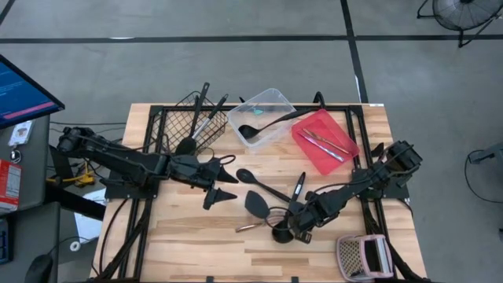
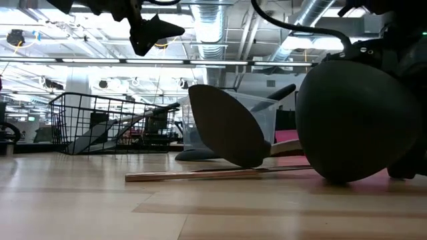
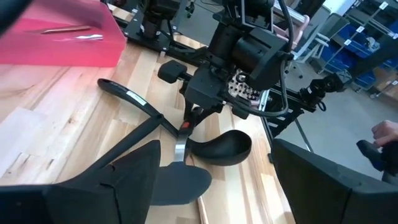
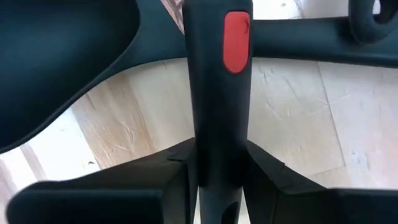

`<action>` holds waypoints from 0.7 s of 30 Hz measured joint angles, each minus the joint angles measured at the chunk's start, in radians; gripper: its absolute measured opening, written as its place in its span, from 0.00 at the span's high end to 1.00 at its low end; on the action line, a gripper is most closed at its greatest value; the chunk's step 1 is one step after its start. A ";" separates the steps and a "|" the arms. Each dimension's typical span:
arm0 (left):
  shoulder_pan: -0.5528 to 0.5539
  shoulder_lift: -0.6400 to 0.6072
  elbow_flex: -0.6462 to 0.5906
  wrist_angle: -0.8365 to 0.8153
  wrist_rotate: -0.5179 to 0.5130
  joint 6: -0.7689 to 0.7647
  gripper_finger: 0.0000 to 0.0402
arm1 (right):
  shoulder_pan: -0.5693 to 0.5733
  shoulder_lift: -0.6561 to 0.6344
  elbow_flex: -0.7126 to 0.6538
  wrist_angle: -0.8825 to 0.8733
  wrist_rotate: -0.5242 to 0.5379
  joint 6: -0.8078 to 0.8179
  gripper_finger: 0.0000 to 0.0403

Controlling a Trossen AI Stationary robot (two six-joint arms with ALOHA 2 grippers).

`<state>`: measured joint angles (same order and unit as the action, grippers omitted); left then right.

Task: Pick & Place Kitchen Items
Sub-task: Put the spatula into the wire basket

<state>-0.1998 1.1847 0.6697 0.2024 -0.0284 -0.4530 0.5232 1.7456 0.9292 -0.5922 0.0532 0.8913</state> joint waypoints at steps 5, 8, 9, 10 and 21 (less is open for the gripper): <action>0.014 0.000 0.000 0.000 0.000 0.001 0.27 | -0.023 -0.026 0.011 -0.049 -0.011 0.012 0.80; 0.036 0.000 0.000 0.000 0.000 0.002 0.27 | -0.036 -0.033 0.013 -0.047 -0.012 0.011 0.81; 0.044 0.000 0.000 0.000 0.000 0.002 0.27 | -0.039 -0.033 0.013 -0.046 -0.012 0.011 0.81; 0.053 0.000 0.000 0.001 0.000 0.002 0.27 | -0.041 -0.033 0.013 -0.046 -0.012 0.009 0.82; 0.130 0.000 0.000 0.001 0.165 0.059 0.27 | -0.058 -0.036 0.132 -0.178 -0.007 -0.105 0.84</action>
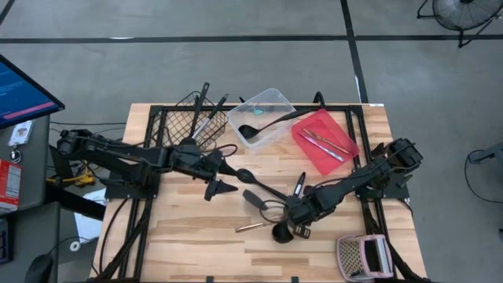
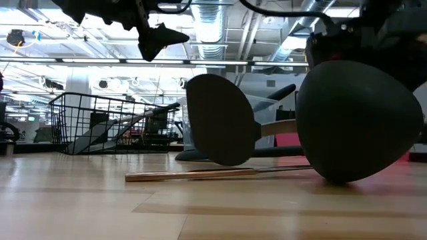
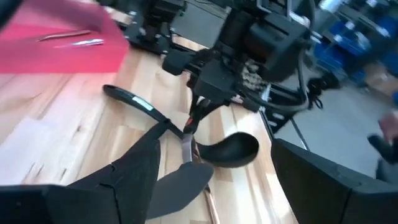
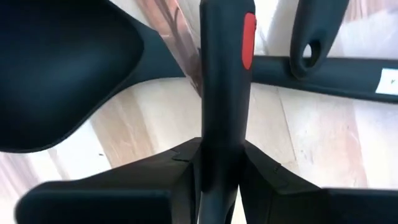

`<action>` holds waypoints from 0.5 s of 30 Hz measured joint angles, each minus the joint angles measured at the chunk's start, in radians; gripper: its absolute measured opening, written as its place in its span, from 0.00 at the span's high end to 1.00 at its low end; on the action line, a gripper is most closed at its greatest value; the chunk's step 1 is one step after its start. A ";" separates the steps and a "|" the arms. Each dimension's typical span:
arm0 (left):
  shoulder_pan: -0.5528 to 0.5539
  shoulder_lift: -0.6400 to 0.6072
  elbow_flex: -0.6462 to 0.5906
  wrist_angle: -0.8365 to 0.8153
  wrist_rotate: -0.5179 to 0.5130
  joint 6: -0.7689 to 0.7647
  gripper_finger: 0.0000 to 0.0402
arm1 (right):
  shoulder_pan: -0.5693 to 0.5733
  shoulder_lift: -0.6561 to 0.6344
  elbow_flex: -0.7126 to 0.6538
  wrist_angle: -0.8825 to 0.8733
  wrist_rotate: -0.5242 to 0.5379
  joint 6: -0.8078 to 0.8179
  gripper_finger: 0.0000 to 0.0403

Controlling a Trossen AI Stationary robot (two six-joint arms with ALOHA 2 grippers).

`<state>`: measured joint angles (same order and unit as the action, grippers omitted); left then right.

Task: Pick & Place Kitchen Items
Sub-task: Put the spatula into the wire basket

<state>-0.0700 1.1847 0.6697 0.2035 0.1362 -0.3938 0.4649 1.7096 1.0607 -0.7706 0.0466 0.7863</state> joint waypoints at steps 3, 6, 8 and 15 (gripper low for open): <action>-0.009 0.000 0.000 -0.002 0.060 0.107 0.27 | -0.011 0.000 0.024 -0.018 0.000 -0.024 0.84; -0.038 0.001 0.000 -0.007 0.082 0.230 0.27 | -0.024 -0.001 0.051 -0.043 0.001 -0.051 0.84; -0.050 0.006 0.000 -0.012 0.082 0.274 0.27 | -0.033 -0.001 0.068 -0.049 0.001 -0.070 0.84; -0.083 0.060 0.000 -0.065 0.065 0.356 0.27 | -0.064 -0.002 0.129 -0.084 0.003 -0.138 0.84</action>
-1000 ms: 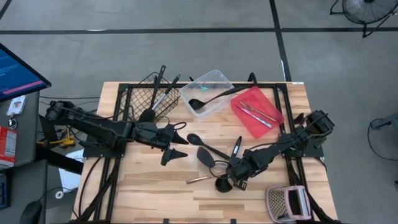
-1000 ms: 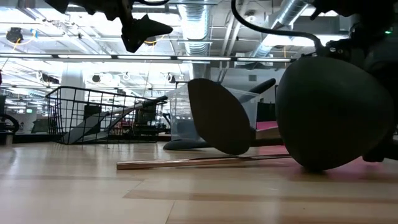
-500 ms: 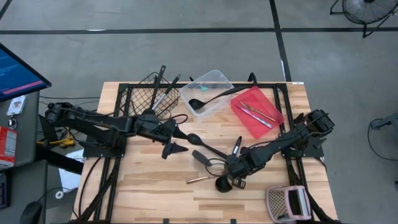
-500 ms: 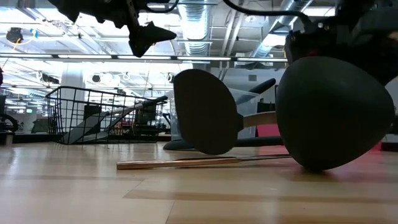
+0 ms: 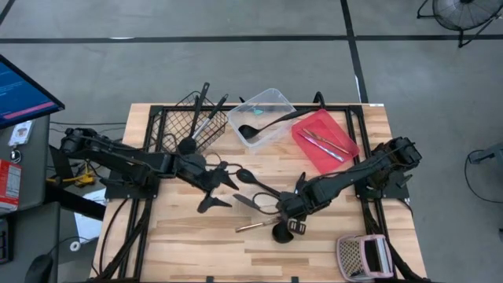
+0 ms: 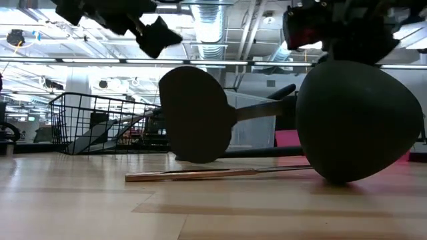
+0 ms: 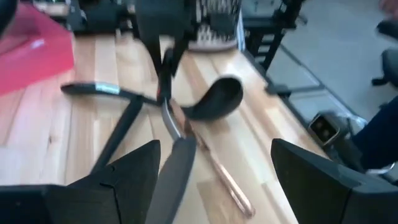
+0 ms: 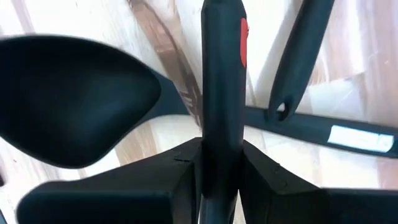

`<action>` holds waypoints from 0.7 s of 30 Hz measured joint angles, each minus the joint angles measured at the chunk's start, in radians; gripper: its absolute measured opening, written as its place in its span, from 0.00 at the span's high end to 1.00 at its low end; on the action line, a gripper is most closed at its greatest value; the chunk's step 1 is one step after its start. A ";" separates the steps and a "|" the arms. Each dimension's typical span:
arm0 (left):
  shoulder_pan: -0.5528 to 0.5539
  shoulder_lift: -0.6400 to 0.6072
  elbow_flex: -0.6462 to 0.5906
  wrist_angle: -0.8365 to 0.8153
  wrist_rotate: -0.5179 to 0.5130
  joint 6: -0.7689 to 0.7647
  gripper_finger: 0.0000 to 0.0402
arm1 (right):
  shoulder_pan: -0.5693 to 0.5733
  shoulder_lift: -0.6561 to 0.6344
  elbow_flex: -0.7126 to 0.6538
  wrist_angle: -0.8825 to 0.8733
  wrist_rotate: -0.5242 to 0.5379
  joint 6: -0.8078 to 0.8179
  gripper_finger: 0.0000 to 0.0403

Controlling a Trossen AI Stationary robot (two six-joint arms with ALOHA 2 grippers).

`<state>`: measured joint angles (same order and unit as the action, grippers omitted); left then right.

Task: Pick & Place Kitchen Items
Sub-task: Put the spatula into the wire basket

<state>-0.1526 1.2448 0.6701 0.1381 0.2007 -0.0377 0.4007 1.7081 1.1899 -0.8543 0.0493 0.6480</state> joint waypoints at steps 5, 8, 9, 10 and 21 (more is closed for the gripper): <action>-0.006 0.070 0.000 -0.001 -0.034 0.004 0.27 | -0.014 0.000 0.015 -0.005 0.002 -0.023 0.84; -0.005 0.107 0.000 -0.001 -0.075 0.005 0.27 | -0.018 -0.001 0.015 -0.005 0.002 -0.030 0.84; -0.005 0.118 0.000 -0.001 -0.092 0.005 0.27 | -0.018 -0.001 0.015 -0.005 0.002 -0.031 0.84; -0.005 0.129 0.000 -0.001 -0.103 0.005 0.27 | -0.018 -0.001 0.015 -0.004 0.002 -0.031 0.84; -0.005 0.257 0.000 0.004 -0.119 -0.001 0.34 | -0.018 -0.001 0.015 0.008 0.002 -0.031 0.84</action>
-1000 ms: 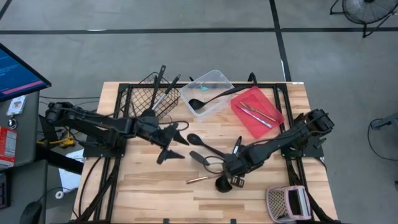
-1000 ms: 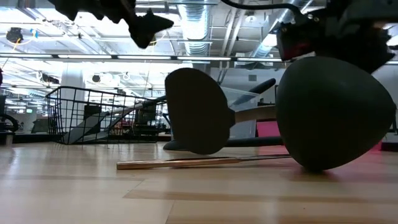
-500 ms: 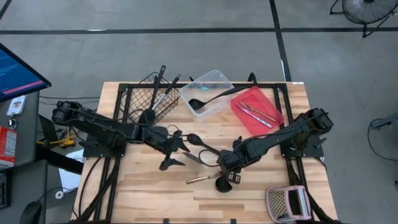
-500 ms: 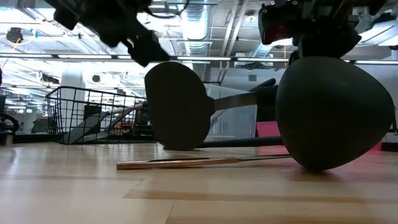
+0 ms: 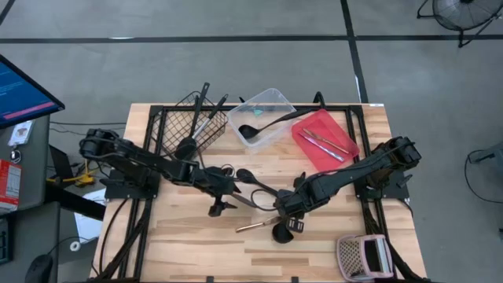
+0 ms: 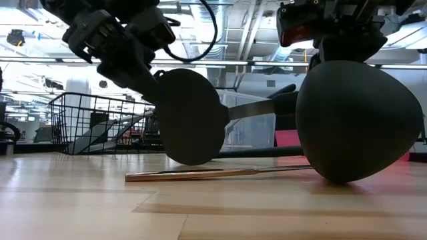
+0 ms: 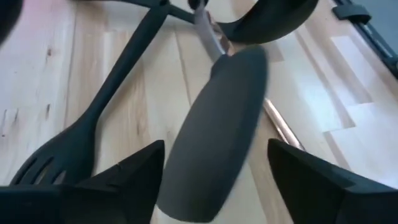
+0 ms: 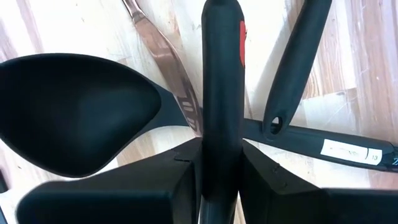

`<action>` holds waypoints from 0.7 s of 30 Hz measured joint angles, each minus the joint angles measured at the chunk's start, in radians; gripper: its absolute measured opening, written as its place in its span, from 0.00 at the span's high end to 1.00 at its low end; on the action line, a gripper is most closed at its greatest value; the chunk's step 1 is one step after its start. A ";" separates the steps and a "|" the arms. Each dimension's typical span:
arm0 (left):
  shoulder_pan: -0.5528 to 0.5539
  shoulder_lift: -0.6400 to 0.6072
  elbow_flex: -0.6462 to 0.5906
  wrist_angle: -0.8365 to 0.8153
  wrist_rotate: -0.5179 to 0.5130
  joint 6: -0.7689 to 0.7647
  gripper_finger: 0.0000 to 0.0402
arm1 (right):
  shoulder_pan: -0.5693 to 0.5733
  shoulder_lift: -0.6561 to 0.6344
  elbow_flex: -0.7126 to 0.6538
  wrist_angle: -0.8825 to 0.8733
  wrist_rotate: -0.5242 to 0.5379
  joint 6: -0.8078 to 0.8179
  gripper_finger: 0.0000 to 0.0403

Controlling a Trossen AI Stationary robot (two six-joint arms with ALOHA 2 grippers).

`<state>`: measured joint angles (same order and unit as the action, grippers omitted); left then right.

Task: Pick & Place Kitchen Items
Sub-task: Put the spatula into the wire basket

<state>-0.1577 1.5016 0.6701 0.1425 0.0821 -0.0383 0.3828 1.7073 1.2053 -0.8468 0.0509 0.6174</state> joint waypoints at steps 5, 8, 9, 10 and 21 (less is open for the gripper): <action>0.000 -0.003 0.000 0.002 -0.013 -0.003 0.58 | 0.000 0.000 0.000 0.026 0.000 0.000 0.85; 0.000 -0.013 0.000 0.025 -0.010 -0.035 0.79 | 0.000 0.000 0.000 0.048 0.000 -0.009 0.85; 0.000 -0.017 0.000 0.024 -0.001 -0.045 0.86 | 0.000 0.000 0.000 0.057 0.000 -0.014 0.85; -0.001 -0.018 0.000 0.024 0.009 -0.051 0.92 | 0.000 0.000 0.000 0.060 -0.001 -0.018 0.85; -0.022 -0.048 0.001 0.025 0.006 -0.135 1.00 | -0.025 -0.001 0.087 -0.031 0.006 -0.042 0.66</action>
<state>-0.1795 1.4539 0.6708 0.1678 0.0878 -0.1736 0.3581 1.7061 1.2922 -0.8782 0.0573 0.5752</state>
